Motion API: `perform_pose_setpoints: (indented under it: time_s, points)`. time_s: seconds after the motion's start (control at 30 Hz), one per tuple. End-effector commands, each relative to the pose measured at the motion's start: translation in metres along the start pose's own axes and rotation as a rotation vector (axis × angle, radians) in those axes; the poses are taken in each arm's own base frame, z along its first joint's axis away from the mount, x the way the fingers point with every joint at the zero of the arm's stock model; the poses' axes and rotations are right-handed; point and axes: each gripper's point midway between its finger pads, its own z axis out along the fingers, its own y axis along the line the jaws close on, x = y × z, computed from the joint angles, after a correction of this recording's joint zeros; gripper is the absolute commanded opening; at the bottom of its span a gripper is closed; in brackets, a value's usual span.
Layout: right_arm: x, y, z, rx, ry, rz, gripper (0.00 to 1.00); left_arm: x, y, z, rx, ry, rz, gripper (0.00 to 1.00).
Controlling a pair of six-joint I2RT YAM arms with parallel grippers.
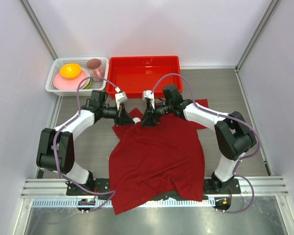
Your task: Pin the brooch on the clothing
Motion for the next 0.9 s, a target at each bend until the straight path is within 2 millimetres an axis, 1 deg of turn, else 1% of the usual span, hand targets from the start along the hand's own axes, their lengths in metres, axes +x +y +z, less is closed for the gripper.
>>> perform_pose_setpoints:
  time_s: [0.0,0.03,0.07,0.1,0.13,0.23,0.33,0.43,0.53,0.7,0.87]
  points:
    - [-0.009,0.012,-0.013,-0.068,0.026,-0.206,0.47,-0.012,-0.006,-0.002,0.053,-0.013,0.063,0.00]
    - [-0.008,0.011,-0.013,-0.069,0.030,-0.224,0.48,-0.016,-0.005,-0.002,0.060,-0.017,0.099,0.00]
    - [-0.009,0.010,-0.012,-0.068,0.029,-0.230,0.48,-0.016,-0.006,-0.002,0.068,-0.012,0.110,0.00]
    - [-0.009,0.009,-0.011,-0.069,0.028,-0.229,0.49,-0.009,-0.009,-0.002,0.086,0.008,0.082,0.00]
    - [-0.010,0.007,-0.011,-0.072,0.022,-0.224,0.49,-0.014,-0.010,-0.003,0.096,0.007,0.103,0.00]
    - [-0.020,0.004,-0.007,-0.069,-0.008,-0.230,0.49,-0.010,-0.012,-0.003,0.113,0.016,0.120,0.00]
    - [-0.023,0.002,-0.004,-0.072,-0.023,-0.217,0.49,-0.010,-0.014,-0.001,0.120,0.020,0.133,0.00]
    - [-0.026,0.005,0.000,-0.087,-0.037,-0.187,0.48,-0.010,-0.014,0.000,0.126,0.022,0.132,0.00]
    - [-0.025,0.009,0.004,-0.100,-0.036,-0.175,0.48,-0.011,-0.013,0.001,0.125,0.021,0.135,0.00]
    - [-0.020,0.007,0.007,-0.102,-0.033,-0.164,0.49,-0.013,-0.013,0.002,0.131,0.019,0.135,0.00]
    - [-0.023,0.005,0.011,-0.105,-0.046,-0.158,0.47,-0.013,-0.011,0.003,0.132,0.021,0.127,0.00]
